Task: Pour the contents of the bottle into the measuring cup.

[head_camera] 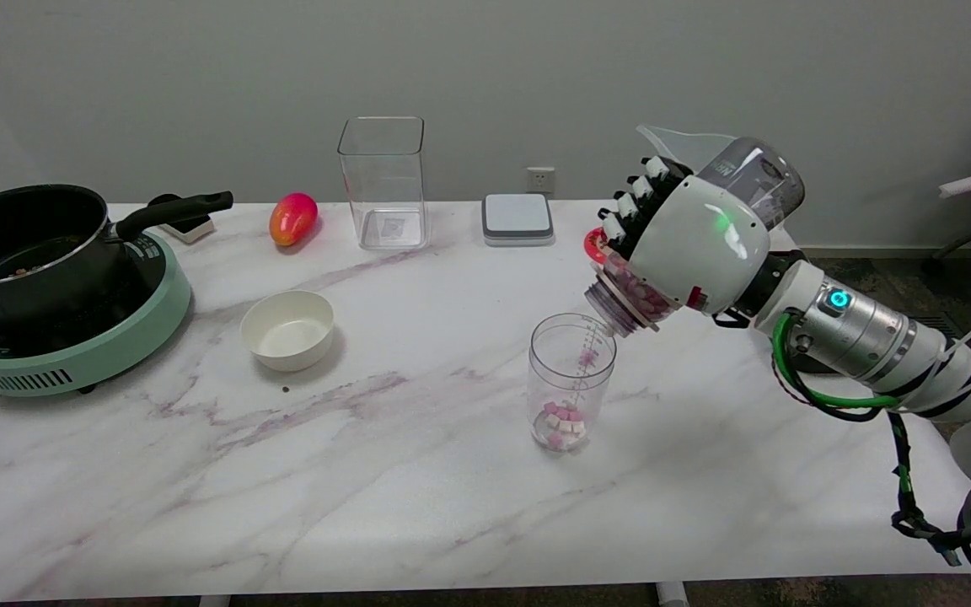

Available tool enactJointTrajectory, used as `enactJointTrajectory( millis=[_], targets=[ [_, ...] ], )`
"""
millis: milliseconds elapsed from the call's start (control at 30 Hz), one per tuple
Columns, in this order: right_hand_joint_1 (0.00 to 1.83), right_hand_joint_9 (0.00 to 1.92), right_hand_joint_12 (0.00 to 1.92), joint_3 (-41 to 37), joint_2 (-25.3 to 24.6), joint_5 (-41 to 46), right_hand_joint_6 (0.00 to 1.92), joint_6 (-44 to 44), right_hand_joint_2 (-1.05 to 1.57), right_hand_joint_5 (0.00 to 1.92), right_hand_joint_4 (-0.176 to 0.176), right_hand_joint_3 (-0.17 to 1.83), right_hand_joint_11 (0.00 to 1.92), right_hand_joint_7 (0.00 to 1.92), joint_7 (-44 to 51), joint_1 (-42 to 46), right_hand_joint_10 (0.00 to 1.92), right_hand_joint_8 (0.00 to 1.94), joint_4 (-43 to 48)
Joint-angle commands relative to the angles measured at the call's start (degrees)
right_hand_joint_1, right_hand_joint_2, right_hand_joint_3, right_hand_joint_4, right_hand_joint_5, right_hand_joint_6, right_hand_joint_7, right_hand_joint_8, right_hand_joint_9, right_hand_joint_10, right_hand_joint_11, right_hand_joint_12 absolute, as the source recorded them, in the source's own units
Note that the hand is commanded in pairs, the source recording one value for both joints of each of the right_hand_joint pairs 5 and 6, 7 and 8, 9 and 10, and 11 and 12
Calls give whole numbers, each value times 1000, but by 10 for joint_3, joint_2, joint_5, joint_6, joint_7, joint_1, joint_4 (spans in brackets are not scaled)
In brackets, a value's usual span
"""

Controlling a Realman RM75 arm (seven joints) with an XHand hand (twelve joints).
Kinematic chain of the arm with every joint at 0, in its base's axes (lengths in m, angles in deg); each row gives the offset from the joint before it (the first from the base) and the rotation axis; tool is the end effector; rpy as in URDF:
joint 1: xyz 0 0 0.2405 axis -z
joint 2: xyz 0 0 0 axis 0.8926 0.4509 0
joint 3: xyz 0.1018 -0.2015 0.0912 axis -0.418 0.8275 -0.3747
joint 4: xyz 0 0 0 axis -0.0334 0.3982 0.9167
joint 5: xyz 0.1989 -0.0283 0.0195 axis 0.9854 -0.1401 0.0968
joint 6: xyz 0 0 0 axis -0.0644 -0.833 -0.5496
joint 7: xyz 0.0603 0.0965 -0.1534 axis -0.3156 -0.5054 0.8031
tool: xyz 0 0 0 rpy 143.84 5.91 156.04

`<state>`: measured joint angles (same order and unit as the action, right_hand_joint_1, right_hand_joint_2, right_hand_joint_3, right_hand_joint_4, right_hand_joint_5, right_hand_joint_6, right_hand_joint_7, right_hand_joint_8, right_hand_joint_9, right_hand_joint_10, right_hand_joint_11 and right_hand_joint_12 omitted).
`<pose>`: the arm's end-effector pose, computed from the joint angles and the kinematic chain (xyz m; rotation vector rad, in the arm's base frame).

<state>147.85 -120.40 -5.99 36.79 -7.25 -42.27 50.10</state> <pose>-0.1252 -0.2817 0.3063 1.7893 1.3297 -0.4684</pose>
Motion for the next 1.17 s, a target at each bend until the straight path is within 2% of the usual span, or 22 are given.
enactJointTrajectory(
  millis=[33, 433, 667, 767, 967, 1100, 1167],
  targets=[
    [1279, 1602, 1374, -16, 4, -18, 1920, -18, 1472, 1920, 0, 258, 1374, 1902, 1, -8, 1602, 1902, 7],
    [1282, 1603, 1373, -9, 5, -13, 1920, -13, 1467, 1920, 0, 258, 1373, 1901, 1, -10, 1603, 1901, 3],
    [1282, 1603, 1373, 9, -1, 35, 1920, 13, 1466, 1920, 0, 259, 1373, 1901, 6, -1, 1603, 1901, -3],
    [1282, 1603, 1373, 22, -8, 97, 1920, 32, 1467, 1920, 0, 260, 1373, 1901, 12, 4, 1603, 1901, -10],
    [1318, 1586, 1365, 45, -23, 290, 1920, 23, 1408, 1920, 0, 274, 1365, 1886, 13, -12, 1586, 1886, -38],
    [1373, 1565, 1352, 47, -20, 468, 1920, -10, 1323, 1920, 0, 291, 1352, 1863, 11, -25, 1565, 1863, -73],
    [1396, 1556, 1346, 50, -16, 602, 1920, -24, 1288, 1920, 0, 302, 1346, 1852, -11, -33, 1556, 1852, -103]
  ],
)
